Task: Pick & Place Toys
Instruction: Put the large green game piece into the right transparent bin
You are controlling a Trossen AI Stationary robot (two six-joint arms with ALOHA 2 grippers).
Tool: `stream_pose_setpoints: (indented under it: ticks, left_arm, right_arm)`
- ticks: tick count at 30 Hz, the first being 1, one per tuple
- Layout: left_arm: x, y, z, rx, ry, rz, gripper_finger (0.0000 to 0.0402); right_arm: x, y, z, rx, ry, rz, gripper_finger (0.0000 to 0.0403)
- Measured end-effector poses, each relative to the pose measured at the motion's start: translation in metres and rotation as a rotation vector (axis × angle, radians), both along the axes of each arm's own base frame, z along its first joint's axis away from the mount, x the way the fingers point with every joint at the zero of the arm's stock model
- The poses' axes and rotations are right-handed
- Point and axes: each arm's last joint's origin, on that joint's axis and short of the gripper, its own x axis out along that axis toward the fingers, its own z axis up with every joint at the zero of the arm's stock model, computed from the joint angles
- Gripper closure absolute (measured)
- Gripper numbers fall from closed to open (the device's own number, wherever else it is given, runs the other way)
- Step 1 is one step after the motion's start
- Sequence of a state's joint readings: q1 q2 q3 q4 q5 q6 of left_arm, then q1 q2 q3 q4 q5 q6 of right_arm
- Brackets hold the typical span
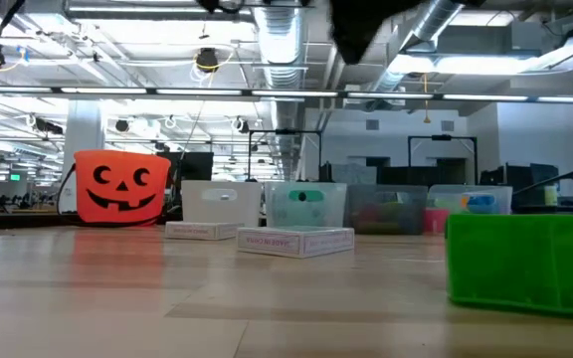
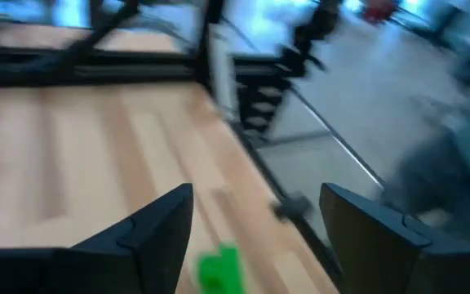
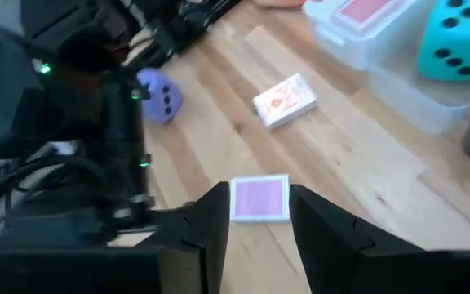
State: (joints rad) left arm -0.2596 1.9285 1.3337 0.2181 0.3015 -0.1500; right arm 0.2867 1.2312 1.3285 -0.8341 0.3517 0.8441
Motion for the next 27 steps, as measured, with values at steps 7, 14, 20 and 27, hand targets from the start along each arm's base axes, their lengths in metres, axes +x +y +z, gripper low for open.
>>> stream_pose_setpoints:
  ticks: [7, 14, 20, 27]
  left_arm:
    - [0.041, -0.023, -0.021, -0.017, 0.114, 0.091, 0.0146]
    - [0.047, -0.044, -0.044, 0.06, 0.29, 0.074, 0.0144]
    - [0.037, -0.05, -0.055, 0.102, 0.373, 0.066, 0.0143]
    - [0.04, -0.05, -0.063, 0.123, 0.364, 0.041, 0.0135]
  right_arm:
    - [-0.008, 0.018, -0.002, -0.024, 0.048, 0.158, 0.0278]
    - [-0.02, 0.034, -0.008, -0.051, 0.127, 0.237, 0.0278]
    - [-0.026, 0.042, -0.009, -0.028, 0.145, 0.242, 0.0278]
    - [-0.026, 0.042, -0.009, -0.015, 0.141, 0.214, 0.0278]
